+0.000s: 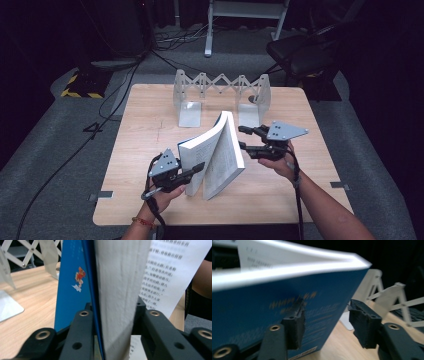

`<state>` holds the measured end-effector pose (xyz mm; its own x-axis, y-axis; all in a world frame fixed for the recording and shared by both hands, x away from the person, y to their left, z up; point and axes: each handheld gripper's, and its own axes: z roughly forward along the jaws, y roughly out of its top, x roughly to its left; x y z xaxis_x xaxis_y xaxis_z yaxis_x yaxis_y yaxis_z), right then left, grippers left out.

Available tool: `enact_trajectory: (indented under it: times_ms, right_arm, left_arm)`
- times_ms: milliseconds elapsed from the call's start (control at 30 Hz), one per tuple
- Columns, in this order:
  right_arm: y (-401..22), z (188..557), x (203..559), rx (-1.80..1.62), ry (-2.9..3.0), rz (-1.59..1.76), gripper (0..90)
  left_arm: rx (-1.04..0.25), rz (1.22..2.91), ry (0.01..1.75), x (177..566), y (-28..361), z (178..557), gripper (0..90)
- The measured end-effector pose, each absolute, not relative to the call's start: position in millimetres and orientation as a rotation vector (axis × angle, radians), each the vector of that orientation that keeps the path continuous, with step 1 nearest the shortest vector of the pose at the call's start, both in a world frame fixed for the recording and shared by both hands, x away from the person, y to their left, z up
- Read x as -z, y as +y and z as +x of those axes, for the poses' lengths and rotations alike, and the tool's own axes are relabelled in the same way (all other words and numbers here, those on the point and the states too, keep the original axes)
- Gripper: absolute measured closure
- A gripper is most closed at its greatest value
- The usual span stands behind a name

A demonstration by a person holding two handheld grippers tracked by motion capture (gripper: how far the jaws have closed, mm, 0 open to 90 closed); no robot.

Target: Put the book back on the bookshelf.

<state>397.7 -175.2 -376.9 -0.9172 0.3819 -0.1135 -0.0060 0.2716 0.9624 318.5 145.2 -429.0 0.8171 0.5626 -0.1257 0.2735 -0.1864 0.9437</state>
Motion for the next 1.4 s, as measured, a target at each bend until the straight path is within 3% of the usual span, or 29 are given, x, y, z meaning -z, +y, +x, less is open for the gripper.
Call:
enact_trajectory:
  times_ms: [167,467,1000,1300,1400]
  right_arm:
    - [-151,388,389,-1.633,2.295,0.248,41.2]
    - [-163,406,393,-1.611,2.296,0.356,39.2]
    - [-233,406,403,-1.631,2.221,0.436,38.5]
    - [-242,395,391,-1.668,2.152,0.431,41.6]
    - [-237,385,392,-1.629,2.17,0.384,41.2]
  left_arm:
    - [-0.258,1.794,0.651,435,142,322,53.8]
    - [-0.132,1.749,0.648,441,135,336,69.4]
    - [0.059,1.724,0.498,442,80,371,67.2]
    - [-0.048,1.772,0.464,438,68,372,66.8]
    - [-0.076,1.793,0.465,436,69,369,61.2]
